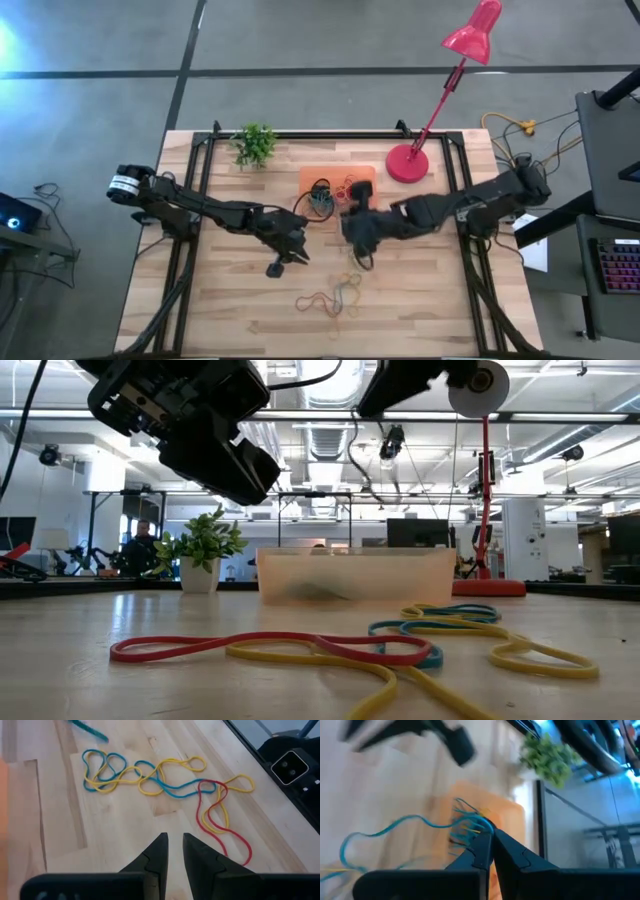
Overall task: Pick and place rubber bands into bin
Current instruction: Put the middle blue rubber band into the bin
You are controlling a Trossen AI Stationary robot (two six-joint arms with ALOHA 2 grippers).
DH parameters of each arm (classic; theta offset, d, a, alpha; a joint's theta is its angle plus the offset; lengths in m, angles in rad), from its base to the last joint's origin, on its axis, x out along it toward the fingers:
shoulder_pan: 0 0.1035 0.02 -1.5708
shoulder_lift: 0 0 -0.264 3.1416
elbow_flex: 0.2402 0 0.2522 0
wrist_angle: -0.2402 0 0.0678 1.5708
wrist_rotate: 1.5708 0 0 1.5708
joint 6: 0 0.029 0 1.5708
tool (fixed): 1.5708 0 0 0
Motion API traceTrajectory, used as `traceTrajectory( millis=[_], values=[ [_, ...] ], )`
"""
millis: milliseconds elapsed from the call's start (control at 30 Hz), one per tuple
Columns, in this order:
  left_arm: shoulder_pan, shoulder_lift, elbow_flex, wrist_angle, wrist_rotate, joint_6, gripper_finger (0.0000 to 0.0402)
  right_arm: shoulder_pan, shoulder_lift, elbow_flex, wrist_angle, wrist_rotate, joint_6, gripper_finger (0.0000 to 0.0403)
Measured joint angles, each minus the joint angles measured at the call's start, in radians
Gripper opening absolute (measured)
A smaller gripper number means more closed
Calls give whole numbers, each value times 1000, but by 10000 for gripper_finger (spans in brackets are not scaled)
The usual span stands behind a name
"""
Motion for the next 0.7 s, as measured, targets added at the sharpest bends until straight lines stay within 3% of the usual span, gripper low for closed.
traceTrajectory(
  millis=[267,700],
  values=[
    [0,0,0,83,-3,-5,42,-194,0,-11,7,-16,-3,8],
    [0,0,0,105,-3,2,42,-452,1,-58,33,-344,-12,9]
  ],
)
